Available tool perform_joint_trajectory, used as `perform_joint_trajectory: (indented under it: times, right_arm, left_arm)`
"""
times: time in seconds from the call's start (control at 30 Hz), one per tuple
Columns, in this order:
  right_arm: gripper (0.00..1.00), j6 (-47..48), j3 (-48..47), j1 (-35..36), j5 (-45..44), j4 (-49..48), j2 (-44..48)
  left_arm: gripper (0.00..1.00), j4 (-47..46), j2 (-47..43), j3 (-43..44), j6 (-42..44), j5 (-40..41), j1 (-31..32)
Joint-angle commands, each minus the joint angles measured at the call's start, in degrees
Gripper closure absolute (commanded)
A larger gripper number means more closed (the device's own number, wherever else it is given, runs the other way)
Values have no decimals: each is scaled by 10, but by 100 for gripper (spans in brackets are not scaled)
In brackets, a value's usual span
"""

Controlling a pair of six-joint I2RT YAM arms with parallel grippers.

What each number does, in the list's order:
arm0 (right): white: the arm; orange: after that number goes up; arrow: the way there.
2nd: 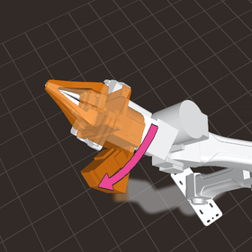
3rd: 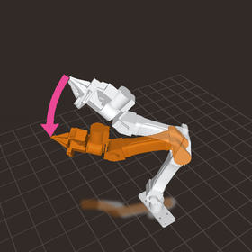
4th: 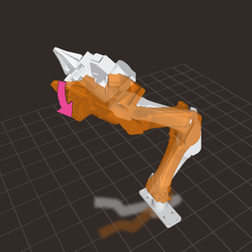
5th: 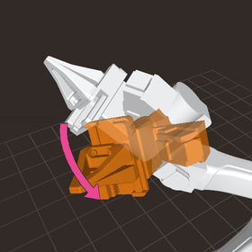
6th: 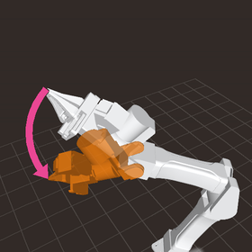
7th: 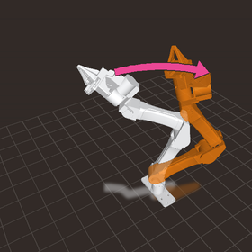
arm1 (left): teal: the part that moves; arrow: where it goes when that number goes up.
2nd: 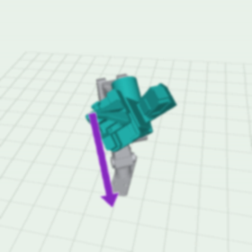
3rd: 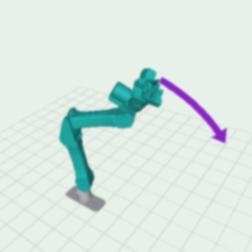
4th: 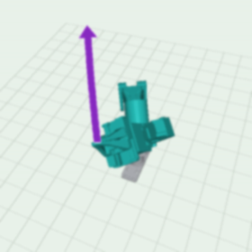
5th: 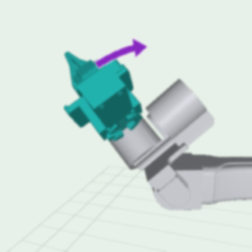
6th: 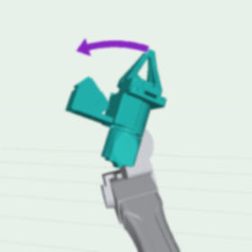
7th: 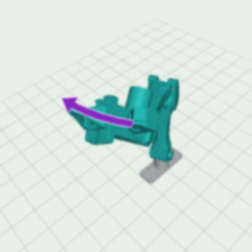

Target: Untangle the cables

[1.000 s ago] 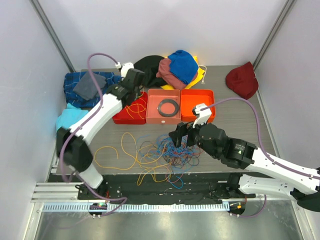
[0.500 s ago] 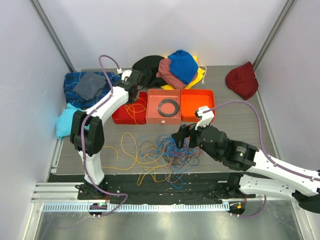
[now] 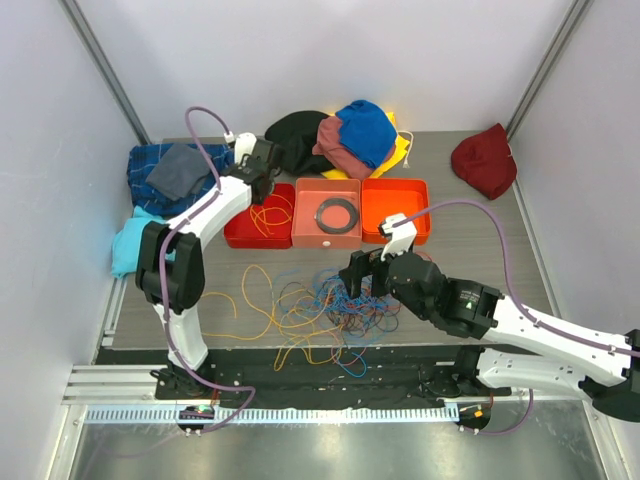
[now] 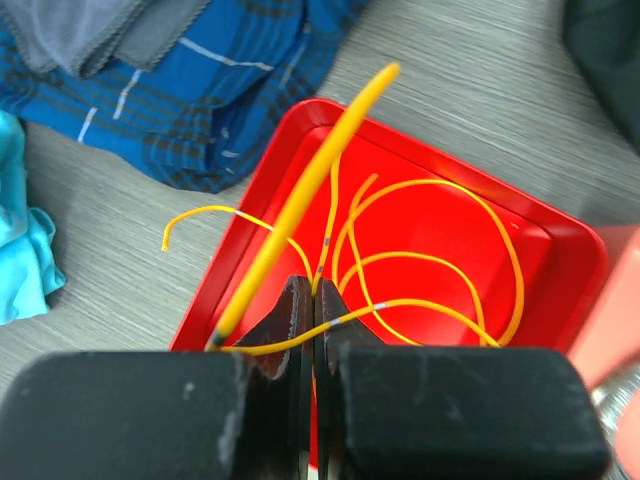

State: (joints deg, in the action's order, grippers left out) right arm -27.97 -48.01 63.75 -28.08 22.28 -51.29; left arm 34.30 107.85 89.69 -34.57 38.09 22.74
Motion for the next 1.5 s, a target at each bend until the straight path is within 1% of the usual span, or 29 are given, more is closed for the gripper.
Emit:
perform_joint_trajectory:
  times: [0.0,0.07,0.13,0.2,0.23,0.3,0.33,0.4,0.43,0.5,0.53,0.57,0.67,0.77,0.93,1.07,1.17,1.2,1.23,1.27,1.3,1.33,1.37,1.4,1.47]
  right_arm:
    - [0,5,3,1,-7,-27,0]
    - [0,6,8,1,-11,-25,4]
    - [0,7,12,1,-14,-27,6]
    - [0,7,13,1,-14,-27,4]
    - [0,5,14,1,-15,-27,2]
    - [0,6,13,1,-11,-28,0]
    - [0,7,13,1,-11,-28,-3]
    - [0,9,12,1,-12,-30,-5]
    - [0,9,12,1,-12,-31,-4]
    - [0,10,12,2,-10,-35,-6]
    - [0,11,11,2,-10,-36,-7]
    - [0,11,11,1,-9,-36,-8]
    - [0,13,11,1,-5,-46,-17]
    - [0,15,7,1,4,-55,-25]
    - [0,16,4,2,7,-55,-32]
    - [0,16,8,1,3,-55,-26]
    - [0,14,12,1,5,-57,-24]
    - [0,13,14,1,7,-57,-24]
    - [0,13,15,1,7,-57,-22]
    - [0,12,17,1,8,-58,-20]
    - [0,11,20,1,9,-58,-17]
    - [0,10,21,1,8,-58,-15]
    - [0,9,23,1,8,-58,-11]
    - [0,8,27,1,9,-58,-8]
    - [0,6,29,2,11,-58,-4]
  left_arm:
    - [100,-104,-26,-54,-24,76,0]
    - [99,-125,-25,-68,-32,87,0]
    - [95,-136,-22,-85,-36,98,0]
    - [87,-141,-23,-92,-38,96,0]
    - [79,-141,-23,-92,-38,94,0]
    - [66,-139,-23,-87,-33,82,0]
    - [55,-123,-19,-70,-31,78,0]
    - [48,-77,-12,-45,-22,69,0]
    - [43,-63,-5,-22,-20,63,0]
    - [41,-21,0,0,-10,52,0]
    - [36,-7,2,8,-10,43,0]
    - [34,2,4,17,-10,37,0]
    - [32,50,10,33,-10,21,1]
    - [32,56,0,25,-6,9,2]
    - [33,66,-43,-3,-21,27,0]
    - [32,76,-71,-53,-67,1,-14]
    - [32,52,-107,-123,-98,-51,-46]
    - [32,27,-120,-143,-117,-68,-55]
    - [32,10,-148,-186,-128,-107,-64]
    - [32,-11,-166,-208,-138,-126,-73]
    - [32,-56,-184,-229,-156,-146,-89]
    - [32,-80,-202,-253,-165,-174,-96]
    - [31,-102,-241,-287,-172,-179,-104]
    - [31,-140,-257,-303,-177,-181,-105]
    - [30,-158,-286,-313,-187,-180,-108]
